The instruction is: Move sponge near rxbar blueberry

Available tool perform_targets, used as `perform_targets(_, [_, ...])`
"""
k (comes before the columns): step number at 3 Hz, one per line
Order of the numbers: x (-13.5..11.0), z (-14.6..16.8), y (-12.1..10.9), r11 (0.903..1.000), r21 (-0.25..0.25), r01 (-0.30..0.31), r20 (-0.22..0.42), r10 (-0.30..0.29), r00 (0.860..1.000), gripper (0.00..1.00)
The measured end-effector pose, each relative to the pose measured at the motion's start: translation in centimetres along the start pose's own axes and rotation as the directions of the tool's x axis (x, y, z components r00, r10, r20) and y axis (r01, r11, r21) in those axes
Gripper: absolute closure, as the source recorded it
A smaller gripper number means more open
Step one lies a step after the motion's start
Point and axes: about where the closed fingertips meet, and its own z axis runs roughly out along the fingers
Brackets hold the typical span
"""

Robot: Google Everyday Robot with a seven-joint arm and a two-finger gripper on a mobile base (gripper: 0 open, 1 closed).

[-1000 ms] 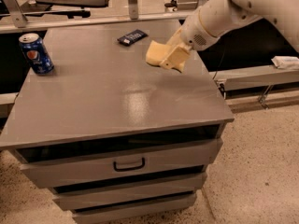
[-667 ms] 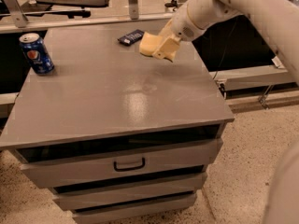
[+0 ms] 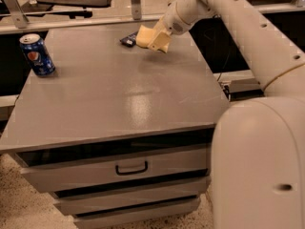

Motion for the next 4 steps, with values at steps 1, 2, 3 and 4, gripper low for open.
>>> perform_targets(1, [1.2, 2.5, -1.4, 0.9997, 0.004, -0.024, -0.017, 0.024, 1.0, 1.0])
perform_targets(2, [2.1, 4.4, -2.2, 0.9988, 0.007, -0.048, -0.04, 0.048, 0.998, 0.86])
perform_targets(3, [2.5, 5.7, -2.8, 0.9981, 0.009, -0.061, -0.055, 0.061, 0.997, 0.64])
perform_targets(4, [2.6, 6.3, -3.3, 0.9979, 0.012, -0.064, -0.062, 0.065, 0.996, 0.4])
